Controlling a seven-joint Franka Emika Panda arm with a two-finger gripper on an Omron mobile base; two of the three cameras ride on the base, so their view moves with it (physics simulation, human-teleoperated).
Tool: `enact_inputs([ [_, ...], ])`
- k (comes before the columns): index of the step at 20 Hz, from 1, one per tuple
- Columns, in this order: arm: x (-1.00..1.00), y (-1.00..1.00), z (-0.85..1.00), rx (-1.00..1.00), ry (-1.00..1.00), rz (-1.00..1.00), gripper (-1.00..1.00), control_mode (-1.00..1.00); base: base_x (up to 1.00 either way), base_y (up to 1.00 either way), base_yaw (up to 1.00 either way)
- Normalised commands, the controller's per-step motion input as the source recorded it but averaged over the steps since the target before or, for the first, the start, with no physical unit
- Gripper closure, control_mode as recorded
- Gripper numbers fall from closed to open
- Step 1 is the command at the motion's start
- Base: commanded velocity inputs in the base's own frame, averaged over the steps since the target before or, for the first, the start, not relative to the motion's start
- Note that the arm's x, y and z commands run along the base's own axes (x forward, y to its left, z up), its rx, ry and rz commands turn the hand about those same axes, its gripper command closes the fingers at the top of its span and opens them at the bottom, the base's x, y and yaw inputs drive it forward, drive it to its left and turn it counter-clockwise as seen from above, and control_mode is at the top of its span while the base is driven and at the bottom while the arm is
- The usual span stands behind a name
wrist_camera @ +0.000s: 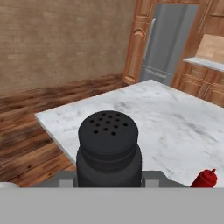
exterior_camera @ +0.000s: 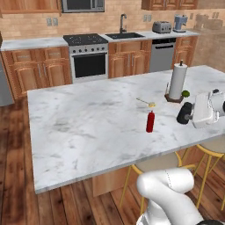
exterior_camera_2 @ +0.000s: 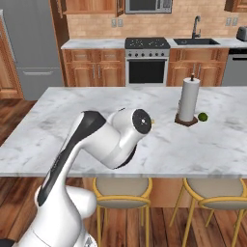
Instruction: Move the ketchup and shaker from the cabinet to the dining counter.
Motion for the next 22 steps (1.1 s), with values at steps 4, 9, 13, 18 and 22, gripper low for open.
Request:
enact_inputs([
  [4, 0.0, -0.18, -0.14, -0.04, 0.0, 0.0, 1.0, -1.0, 0.0, 0.0, 0.0],
  [9, -0.02, -0.35, -0.15, 0.0, 0.01, 0.01, 1.0, -1.0, 0.0, 0.0, 0.0],
  [13, 0.01, -0.45, -0.22, 0.0, 0.15, 0.16, 1.0, -1.0, 0.0, 0.0, 0.0],
  [18, 0.11, -0.41, -0.18, 0.01, 0.13, 0.27, 1.0, -1.0, 0.0, 0.0, 0.0],
  [22, 0.3, -0.33, -0.12, 0.0, 0.11, 0.25, 1.0, -1.0, 0.0, 0.0, 0.0],
])
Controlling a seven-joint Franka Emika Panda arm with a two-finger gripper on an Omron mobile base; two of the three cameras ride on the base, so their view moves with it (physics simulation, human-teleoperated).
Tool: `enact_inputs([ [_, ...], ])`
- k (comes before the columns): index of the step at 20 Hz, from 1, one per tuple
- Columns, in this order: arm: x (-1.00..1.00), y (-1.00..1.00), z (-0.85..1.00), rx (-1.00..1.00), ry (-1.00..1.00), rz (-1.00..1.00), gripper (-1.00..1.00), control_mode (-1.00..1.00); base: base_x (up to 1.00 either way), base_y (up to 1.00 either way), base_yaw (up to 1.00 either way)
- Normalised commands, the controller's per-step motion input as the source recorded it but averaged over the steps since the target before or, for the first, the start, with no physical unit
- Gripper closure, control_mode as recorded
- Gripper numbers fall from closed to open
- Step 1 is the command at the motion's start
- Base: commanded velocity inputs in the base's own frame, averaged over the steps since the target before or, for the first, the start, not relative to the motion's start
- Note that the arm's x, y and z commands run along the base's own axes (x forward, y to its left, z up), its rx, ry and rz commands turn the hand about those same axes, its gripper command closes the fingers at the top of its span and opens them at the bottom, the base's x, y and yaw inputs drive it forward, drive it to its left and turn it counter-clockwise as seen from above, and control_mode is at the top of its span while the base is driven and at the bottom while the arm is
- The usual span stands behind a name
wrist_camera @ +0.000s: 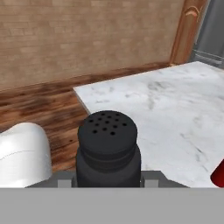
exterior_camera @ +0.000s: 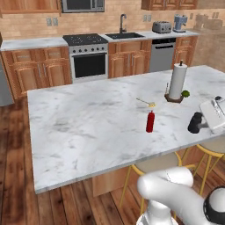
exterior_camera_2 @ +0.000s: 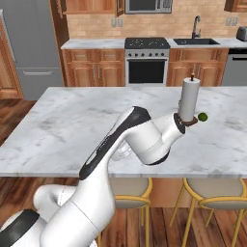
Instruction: Move the ketchup and shaker from the cabinet to the dining counter.
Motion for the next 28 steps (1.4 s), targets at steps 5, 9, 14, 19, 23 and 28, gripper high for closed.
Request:
enact_inputs([
  [5, 0.37, -0.16, -0.13, 0.0, 0.01, 0.17, 1.0, -1.0, 0.0, 0.0, 0.0],
  [9, 0.43, -0.01, -0.15, 0.0, -0.03, 0.1, 1.0, -1.0, 0.0, 0.0, 0.0],
  [14, 0.27, 0.01, -0.27, 0.0, -0.12, 0.05, 1.0, -1.0, 0.0, 0.0, 0.0],
  [19, 0.06, 0.02, -0.43, 0.0, -0.24, 0.01, 1.0, -1.0, 0.0, 0.0, 0.0],
  [23, 0.06, -0.06, -0.44, 0.0, -0.25, 0.0, 1.0, -1.0, 0.0, 0.0, 0.0],
  [28, 0.33, -0.1, -0.26, 0.0, -0.07, 0.0, 1.0, -1.0, 0.0, 0.0, 0.0],
])
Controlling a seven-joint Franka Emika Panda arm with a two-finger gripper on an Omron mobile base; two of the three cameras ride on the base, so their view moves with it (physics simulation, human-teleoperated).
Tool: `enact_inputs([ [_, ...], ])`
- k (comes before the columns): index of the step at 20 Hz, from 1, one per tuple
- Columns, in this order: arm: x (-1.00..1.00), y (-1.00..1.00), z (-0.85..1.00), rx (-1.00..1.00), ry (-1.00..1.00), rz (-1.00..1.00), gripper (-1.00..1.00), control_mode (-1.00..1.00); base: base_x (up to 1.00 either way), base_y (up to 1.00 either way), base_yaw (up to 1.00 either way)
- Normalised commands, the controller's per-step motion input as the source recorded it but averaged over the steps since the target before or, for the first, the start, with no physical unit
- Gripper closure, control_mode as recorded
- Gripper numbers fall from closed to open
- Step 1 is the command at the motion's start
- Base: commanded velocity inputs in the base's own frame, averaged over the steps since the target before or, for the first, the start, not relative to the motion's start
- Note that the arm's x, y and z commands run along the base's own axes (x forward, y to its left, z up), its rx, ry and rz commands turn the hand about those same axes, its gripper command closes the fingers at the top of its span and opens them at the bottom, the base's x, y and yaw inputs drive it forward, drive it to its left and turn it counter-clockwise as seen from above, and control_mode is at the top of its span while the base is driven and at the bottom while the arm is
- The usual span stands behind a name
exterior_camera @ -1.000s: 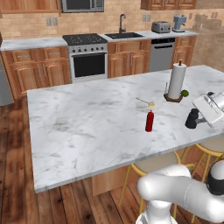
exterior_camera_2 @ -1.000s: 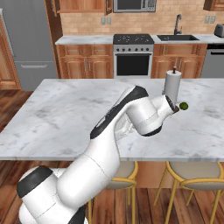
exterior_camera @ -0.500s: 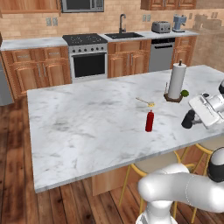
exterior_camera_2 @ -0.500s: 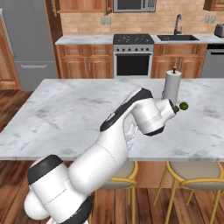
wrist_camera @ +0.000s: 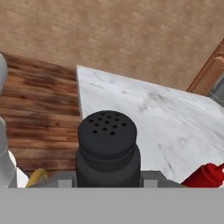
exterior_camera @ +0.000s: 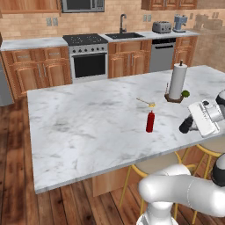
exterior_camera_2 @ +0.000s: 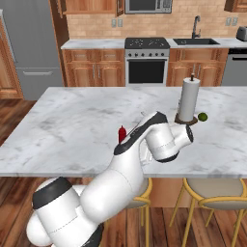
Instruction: Move the ketchup and shaker from the cabinet to the dining counter.
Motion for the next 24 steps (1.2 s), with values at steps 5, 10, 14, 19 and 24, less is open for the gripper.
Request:
enact_inputs([
  [5, 0.34, -0.08, -0.16, 0.0, 0.0, 0.0, 1.0, -1.0, 0.0, 0.0, 0.0],
  [10, 0.38, -0.14, -0.15, 0.0, 0.0, 0.0, 1.0, -1.0, 0.0, 0.0, 0.0],
  [14, 0.28, -0.2, -0.2, -0.01, 0.0, 0.02, 1.0, -1.0, 0.0, 0.0, 0.0],
  [19, 0.27, -0.18, -0.19, -0.01, 0.03, 0.0, 1.0, -1.0, 0.0, 0.0, 0.0],
  [24, 0.23, -0.12, -0.14, -0.03, 0.09, 0.0, 1.0, -1.0, 0.0, 0.0, 0.0],
])
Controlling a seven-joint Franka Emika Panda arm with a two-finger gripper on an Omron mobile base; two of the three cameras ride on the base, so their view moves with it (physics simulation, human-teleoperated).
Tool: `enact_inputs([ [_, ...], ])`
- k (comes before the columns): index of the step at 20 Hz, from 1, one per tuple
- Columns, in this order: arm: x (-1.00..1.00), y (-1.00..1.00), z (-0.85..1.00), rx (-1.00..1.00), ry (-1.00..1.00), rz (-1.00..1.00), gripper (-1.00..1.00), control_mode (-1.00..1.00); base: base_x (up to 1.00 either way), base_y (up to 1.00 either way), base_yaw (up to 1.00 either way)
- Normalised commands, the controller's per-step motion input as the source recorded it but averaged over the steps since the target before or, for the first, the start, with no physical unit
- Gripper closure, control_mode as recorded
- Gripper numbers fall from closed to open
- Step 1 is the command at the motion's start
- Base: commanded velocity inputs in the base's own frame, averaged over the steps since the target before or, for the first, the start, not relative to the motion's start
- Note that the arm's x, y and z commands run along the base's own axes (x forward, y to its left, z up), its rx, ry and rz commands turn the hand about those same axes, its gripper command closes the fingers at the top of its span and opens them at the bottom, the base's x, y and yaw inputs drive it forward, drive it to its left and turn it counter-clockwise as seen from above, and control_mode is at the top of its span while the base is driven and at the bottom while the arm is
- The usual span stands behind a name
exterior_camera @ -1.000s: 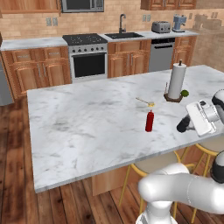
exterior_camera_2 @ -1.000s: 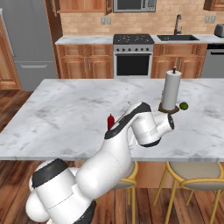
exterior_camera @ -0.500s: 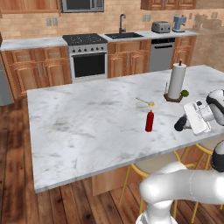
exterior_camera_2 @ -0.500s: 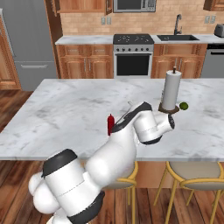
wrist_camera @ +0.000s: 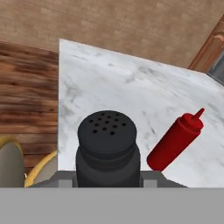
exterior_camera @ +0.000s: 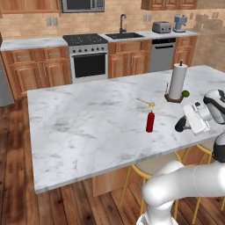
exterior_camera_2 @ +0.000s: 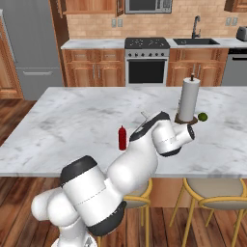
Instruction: Move the ketchup and shaker from the cabinet to the dining counter.
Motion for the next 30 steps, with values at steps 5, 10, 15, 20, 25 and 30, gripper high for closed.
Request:
enact_inputs([
  [5, 0.19, -0.02, -0.01, 0.0, 0.18, 0.0, 1.0, -1.0, 0.0, 0.0, 0.0],
  [10, 0.21, 0.03, -0.03, 0.0, 0.15, 0.0, 1.0, -1.0, 0.0, 0.0, 0.0],
  [15, 0.16, 0.04, -0.1, 0.0, 0.12, 0.0, 1.0, -1.0, 0.0, 0.0, 0.0],
  [20, 0.21, 0.07, -0.22, 0.0, 0.07, 0.0, 1.0, -1.0, 0.0, 0.0, 0.0],
  [25, 0.18, 0.02, -0.26, 0.0, 0.09, 0.0, 1.0, -1.0, 0.0, 0.0, 0.0],
  [30, 0.23, 0.01, -0.18, 0.0, 0.06, 0.0, 1.0, -1.0, 0.0, 0.0, 0.0],
])
